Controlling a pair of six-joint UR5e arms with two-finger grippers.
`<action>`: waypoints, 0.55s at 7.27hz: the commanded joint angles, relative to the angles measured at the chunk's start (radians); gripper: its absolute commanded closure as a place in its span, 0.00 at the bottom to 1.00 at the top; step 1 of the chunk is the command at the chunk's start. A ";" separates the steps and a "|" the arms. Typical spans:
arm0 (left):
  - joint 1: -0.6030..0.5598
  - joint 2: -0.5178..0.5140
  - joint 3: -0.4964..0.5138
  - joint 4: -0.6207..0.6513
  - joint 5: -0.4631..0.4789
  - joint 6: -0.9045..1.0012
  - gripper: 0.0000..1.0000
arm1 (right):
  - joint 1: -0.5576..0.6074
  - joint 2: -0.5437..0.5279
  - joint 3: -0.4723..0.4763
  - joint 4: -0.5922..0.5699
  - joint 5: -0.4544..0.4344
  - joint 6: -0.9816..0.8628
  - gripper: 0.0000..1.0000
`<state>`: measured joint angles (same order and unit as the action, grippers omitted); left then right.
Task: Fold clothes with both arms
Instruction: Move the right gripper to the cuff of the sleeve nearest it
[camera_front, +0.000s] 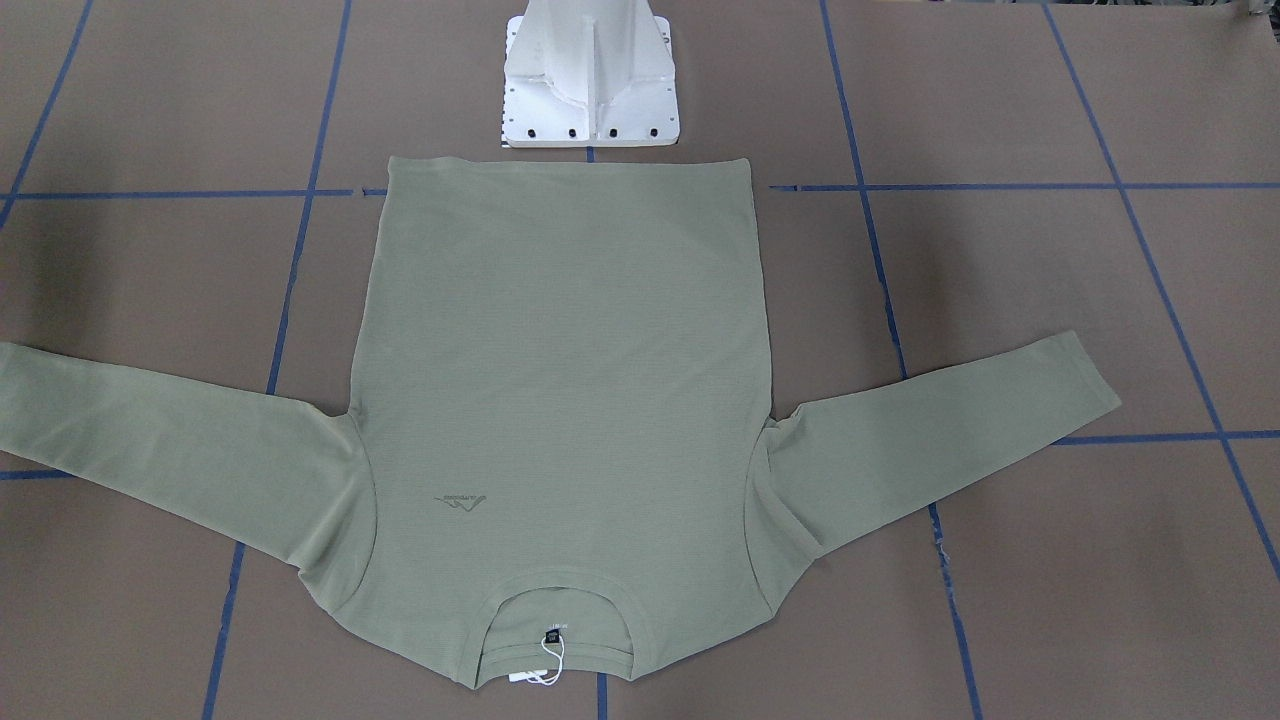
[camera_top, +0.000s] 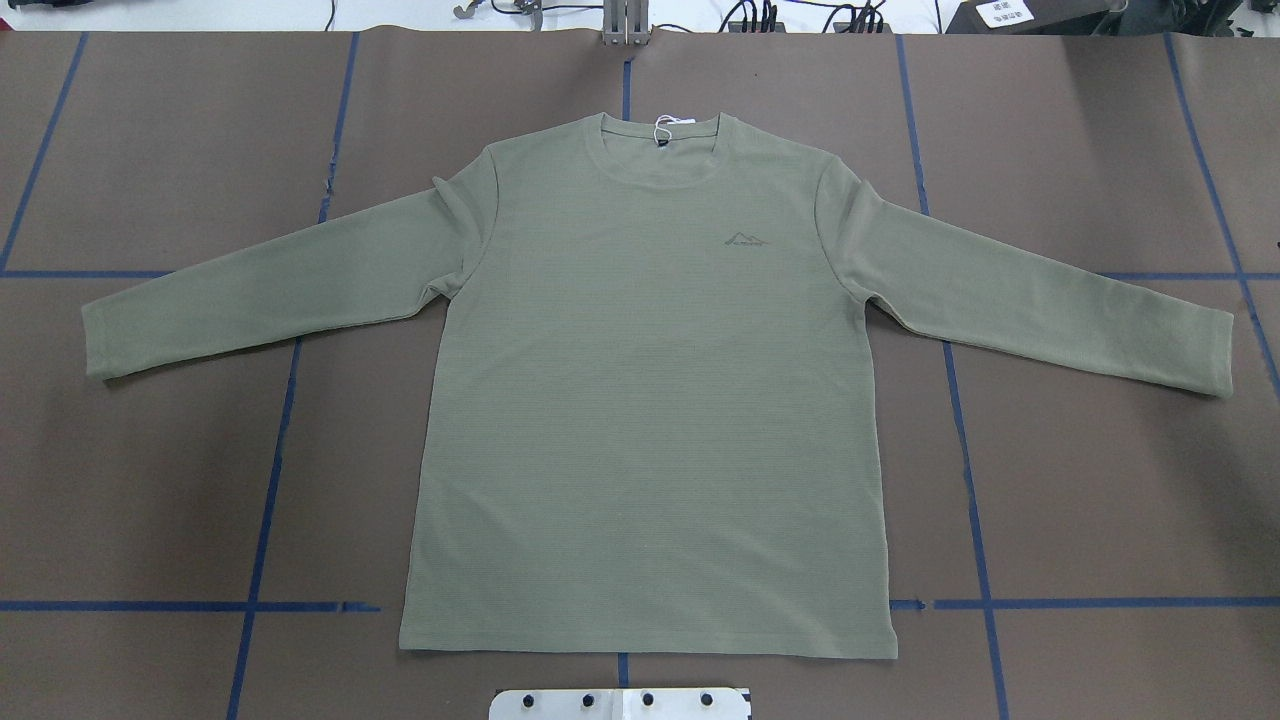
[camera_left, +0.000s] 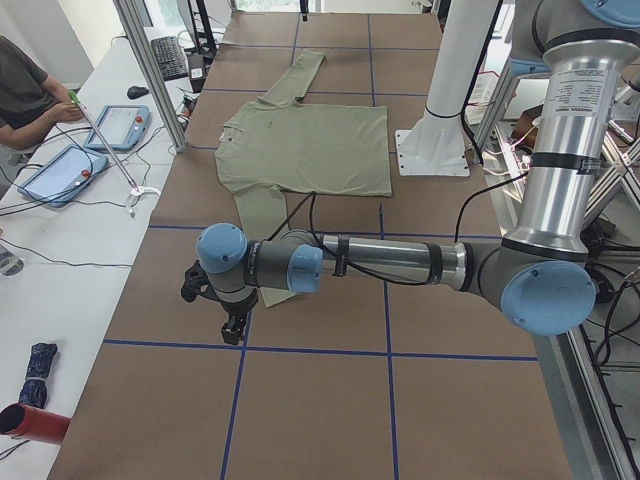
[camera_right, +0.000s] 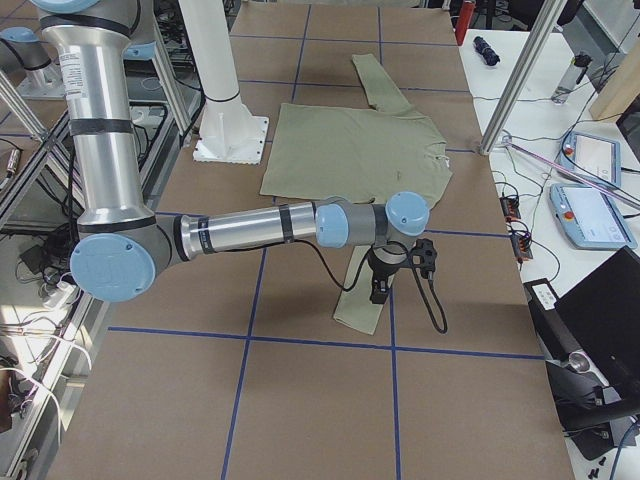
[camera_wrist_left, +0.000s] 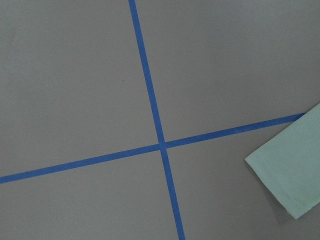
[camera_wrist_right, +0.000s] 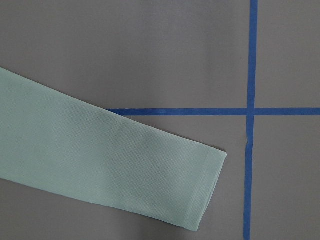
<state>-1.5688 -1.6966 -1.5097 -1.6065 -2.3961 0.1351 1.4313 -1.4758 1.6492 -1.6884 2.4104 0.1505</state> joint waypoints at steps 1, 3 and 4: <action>0.004 -0.009 -0.018 0.011 -0.006 -0.052 0.00 | 0.000 -0.001 -0.005 0.003 -0.001 -0.006 0.00; 0.003 -0.005 -0.038 0.026 -0.002 -0.061 0.00 | 0.000 -0.006 -0.020 0.001 -0.005 0.004 0.00; 0.003 0.008 -0.052 0.014 0.002 -0.101 0.00 | 0.000 -0.006 -0.031 0.001 -0.004 0.007 0.00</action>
<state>-1.5662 -1.6995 -1.5477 -1.5865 -2.3985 0.0683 1.4312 -1.4808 1.6292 -1.6873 2.4066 0.1529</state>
